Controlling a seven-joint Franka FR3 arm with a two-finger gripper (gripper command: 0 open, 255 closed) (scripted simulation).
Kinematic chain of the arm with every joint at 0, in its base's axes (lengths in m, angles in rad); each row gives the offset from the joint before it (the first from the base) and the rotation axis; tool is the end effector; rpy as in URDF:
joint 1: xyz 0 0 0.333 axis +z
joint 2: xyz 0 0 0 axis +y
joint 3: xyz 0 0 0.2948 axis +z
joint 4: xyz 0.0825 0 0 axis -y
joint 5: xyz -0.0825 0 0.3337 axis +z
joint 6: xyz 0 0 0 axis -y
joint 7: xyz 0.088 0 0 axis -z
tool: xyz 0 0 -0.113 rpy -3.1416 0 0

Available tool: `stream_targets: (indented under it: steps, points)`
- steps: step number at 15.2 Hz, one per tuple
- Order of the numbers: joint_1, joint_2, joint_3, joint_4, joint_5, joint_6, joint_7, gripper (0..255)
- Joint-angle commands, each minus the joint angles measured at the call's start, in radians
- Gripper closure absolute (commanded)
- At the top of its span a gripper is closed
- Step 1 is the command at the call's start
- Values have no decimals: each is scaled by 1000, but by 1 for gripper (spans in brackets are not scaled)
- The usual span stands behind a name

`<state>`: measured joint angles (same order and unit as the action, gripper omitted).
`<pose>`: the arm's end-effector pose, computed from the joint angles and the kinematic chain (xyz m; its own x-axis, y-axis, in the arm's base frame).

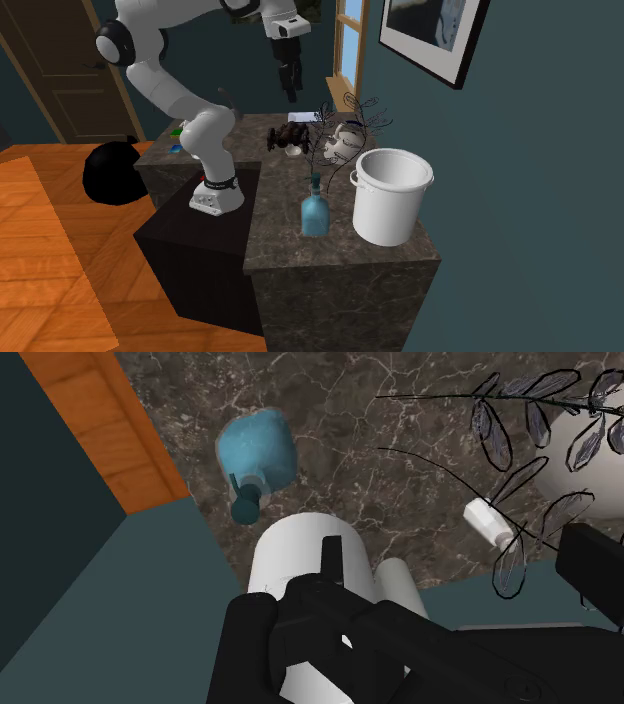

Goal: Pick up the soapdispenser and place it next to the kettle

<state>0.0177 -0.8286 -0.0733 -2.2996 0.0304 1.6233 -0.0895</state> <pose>0.2663 -0.0202 0.6095 0.9864 0.0480 0.1570 0.0596 -0.9957 -0.0704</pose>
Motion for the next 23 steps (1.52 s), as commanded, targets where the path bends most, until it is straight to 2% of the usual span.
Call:
stream_targets:
  steps: [1,9,18,23]
  points:
    - [0,0,0,0,0,0,0,0]
    - [-21,80,-123,-153,-56,228,-145,0]
    - [-23,294,-279,-221,-78,504,-323,0]
    - [-17,326,-288,-255,-72,569,-331,0]
